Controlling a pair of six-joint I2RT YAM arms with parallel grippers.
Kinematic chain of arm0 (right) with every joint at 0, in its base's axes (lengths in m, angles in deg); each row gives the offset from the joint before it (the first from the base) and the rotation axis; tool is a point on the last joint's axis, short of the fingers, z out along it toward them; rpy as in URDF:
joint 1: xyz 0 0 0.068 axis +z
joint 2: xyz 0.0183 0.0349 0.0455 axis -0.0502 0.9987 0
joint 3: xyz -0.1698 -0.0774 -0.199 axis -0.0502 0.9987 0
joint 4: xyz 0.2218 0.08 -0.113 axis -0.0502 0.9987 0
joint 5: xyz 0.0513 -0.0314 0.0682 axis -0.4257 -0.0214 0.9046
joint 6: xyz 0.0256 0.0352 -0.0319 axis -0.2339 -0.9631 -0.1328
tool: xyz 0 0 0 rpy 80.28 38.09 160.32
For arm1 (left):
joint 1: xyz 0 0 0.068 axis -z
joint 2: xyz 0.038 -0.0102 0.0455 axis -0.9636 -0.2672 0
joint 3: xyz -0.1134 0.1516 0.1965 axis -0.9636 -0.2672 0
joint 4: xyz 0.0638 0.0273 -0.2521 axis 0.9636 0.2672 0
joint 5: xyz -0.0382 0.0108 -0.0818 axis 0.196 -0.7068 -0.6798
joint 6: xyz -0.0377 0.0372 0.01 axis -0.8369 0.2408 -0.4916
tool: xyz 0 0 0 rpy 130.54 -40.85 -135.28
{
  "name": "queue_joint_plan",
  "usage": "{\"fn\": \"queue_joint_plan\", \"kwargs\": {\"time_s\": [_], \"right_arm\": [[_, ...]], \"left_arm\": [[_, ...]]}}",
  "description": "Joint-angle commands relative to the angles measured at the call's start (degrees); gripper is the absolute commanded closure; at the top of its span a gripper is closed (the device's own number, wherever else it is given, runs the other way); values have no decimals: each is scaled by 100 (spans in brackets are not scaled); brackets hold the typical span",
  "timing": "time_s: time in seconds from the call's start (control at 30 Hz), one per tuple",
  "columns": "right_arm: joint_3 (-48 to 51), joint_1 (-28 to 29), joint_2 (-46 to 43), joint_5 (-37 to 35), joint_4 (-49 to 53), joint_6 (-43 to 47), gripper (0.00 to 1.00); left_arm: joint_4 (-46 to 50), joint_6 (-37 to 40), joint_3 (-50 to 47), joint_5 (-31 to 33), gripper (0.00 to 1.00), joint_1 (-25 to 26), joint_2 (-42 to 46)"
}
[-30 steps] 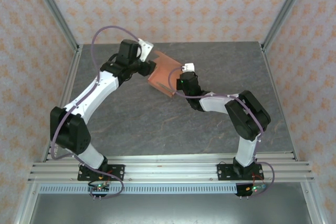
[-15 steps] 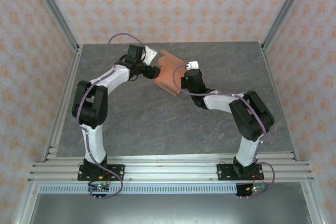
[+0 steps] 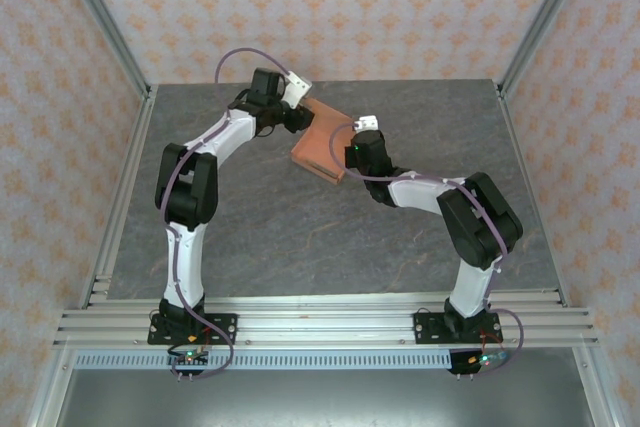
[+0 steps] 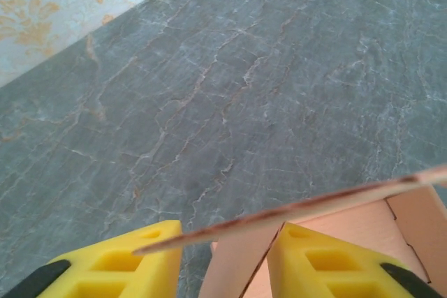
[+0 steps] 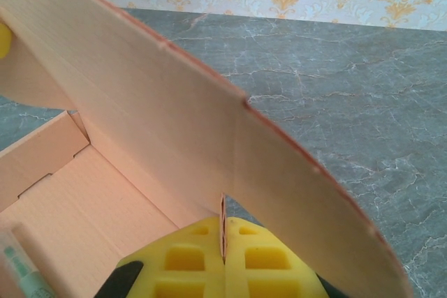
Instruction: Fold the paper box
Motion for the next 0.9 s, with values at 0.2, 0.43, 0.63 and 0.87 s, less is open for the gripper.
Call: {"fn": "queue_joint_plan", "kwargs": {"time_s": [0.2, 0.43, 0.63, 0.87], "right_arm": [[-187, -56, -63, 29, 228, 42, 100], [-187, -59, -74, 27, 243, 16, 100], [-229, -63, -65, 62, 262, -41, 100], [-425, -54, -25, 19, 420, -364, 100]], "left_arm": [[155, 14, 100, -221, 65, -24, -71], [-60, -187, 43, -413, 78, -23, -115], [-424, -441, -79, -474, 82, -13, -147], [-1008, -768, -420, -104, 90, 129, -86]]}}
